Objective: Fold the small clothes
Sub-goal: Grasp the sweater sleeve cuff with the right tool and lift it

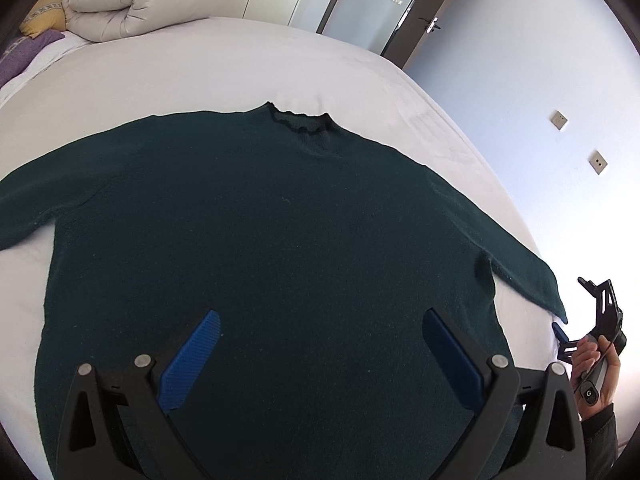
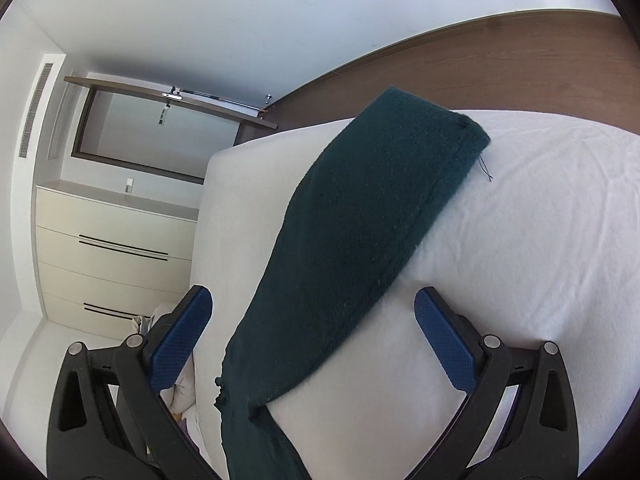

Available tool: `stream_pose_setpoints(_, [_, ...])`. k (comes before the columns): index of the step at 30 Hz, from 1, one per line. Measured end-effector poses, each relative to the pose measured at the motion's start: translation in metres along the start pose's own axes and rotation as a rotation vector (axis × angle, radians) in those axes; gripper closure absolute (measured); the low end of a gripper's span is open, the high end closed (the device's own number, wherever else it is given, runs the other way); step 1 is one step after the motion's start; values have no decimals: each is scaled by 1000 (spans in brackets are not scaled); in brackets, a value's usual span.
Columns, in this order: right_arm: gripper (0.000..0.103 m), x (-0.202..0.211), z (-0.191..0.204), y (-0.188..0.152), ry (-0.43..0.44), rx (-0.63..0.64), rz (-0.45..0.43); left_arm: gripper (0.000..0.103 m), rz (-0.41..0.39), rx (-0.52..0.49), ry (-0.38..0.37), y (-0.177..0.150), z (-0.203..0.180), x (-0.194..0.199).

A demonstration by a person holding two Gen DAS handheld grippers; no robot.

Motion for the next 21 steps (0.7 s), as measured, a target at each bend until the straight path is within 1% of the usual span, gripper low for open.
stream_pose_setpoints(3, [0, -15, 13, 11, -11, -35, -4, 0, 2, -8, -23, 3, -3, -7])
stream_pose_setpoints(6, [9, -30, 16, 26, -5, -76, -14, 0, 20, -30, -35, 4, -6, -17])
stream_pose_setpoints(8, [25, -38, 13, 35, 5, -118, -23, 0, 25, -39, -39, 4, -6, -20])
stream_pose_setpoints(9, [29, -42, 12, 39, 13, -131, -25, 0, 29, -41, -41, 4, -6, -21])
stream_pose_setpoints(11, [45, -50, 11, 44, 21, -136, -21, 0, 30, -41, -44, 4, -3, -21])
stream_pose_setpoints(12, [49, -53, 10, 45, 20, -135, -20, 0, 30, -39, -44, 4, -1, -21])
stream_pose_setpoints(14, [61, -61, 8, 45, 23, -138, -20, 0, 30, -32, -43, 5, 3, -21])
stream_pose_setpoints(15, [64, -63, 7, 47, 28, -142, -22, 1, 30, -29, -42, 5, 5, -21])
stream_pose_setpoints(16, [71, -66, 5, 48, 27, -142, -23, 1, 29, -24, -42, 7, 7, -21])
stream_pose_setpoints(18, [79, -67, -1, 55, 14, -130, -29, 1, 31, -20, -44, 8, 9, -20])
stream_pose_setpoints(19, [86, -69, -1, 57, -4, -109, -36, 1, 31, -21, -44, 9, 9, -20])
stream_pose_setpoints(21, [89, -74, 2, 53, -50, -48, -57, 1, 32, -20, -51, 11, 10, -20])
Point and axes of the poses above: each gripper's, at about its wrist camera, not at the fingertips, and x roughly against the way its jaws point, z to its left, y to its top, the point moved 8 cm from there along -x, roughly the way its jaws point, and after that the axes turned 7 degrees about -y, right-handed, at the moved point
